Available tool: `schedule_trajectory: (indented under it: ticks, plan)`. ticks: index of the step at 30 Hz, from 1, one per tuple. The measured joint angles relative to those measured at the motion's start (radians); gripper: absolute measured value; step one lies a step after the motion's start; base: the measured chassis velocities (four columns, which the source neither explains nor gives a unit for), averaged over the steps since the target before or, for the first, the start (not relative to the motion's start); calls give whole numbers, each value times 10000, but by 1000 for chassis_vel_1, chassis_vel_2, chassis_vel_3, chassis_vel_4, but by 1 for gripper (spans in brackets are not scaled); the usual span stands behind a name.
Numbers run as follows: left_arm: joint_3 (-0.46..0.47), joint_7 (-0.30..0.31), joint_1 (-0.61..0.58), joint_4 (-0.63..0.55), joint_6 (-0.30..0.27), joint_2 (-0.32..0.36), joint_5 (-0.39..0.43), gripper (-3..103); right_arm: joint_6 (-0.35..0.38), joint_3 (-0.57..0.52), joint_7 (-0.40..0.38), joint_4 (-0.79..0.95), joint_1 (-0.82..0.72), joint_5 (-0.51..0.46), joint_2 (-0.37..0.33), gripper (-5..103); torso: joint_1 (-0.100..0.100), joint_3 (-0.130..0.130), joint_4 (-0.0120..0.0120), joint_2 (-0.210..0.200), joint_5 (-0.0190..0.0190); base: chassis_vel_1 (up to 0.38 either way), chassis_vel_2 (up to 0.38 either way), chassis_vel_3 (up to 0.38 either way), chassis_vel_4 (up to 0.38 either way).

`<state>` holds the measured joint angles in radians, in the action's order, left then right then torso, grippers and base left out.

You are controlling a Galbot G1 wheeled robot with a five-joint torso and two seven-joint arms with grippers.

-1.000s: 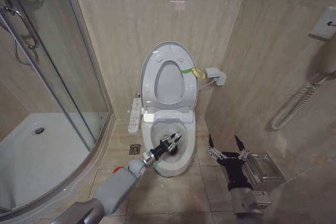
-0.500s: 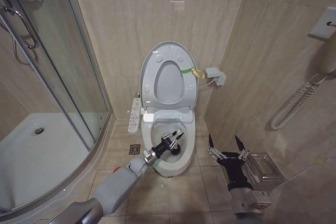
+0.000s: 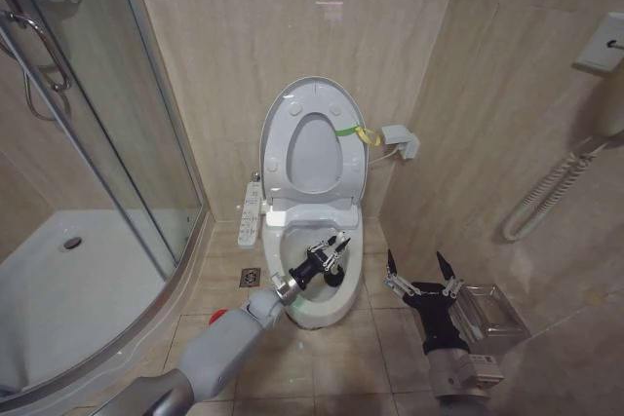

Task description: Open the toilet lid, clean the toilet bowl with a toilet brush, close the toilet lid, and flush.

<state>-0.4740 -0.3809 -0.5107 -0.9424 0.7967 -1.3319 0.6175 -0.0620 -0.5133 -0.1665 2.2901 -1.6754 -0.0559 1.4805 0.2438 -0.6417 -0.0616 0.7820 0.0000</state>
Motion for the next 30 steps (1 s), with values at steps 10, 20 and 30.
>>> schedule_trajectory:
  ticks: [10, 20, 30]
  plan:
    - [321, -292, 24, 792, 144, 183, -146, 22, 0, 0, 0, 0, 0, 0, 0, 100, 0, -1, 4, -1, 0, 0, 0, 0, 0]
    - [407, -184, 169, 804, 76, 105, -346, 22, 0, 0, 1, 0, 0, 0, 0, 100, 0, 0, 4, -1, -1, 0, 0, 0, 0]
    - [910, -677, 432, 2586, 173, -107, -819, 22, 0, 0, 0, 0, 0, 0, 0, 100, 0, 0, 3, -1, 0, 0, 0, 0, 0]
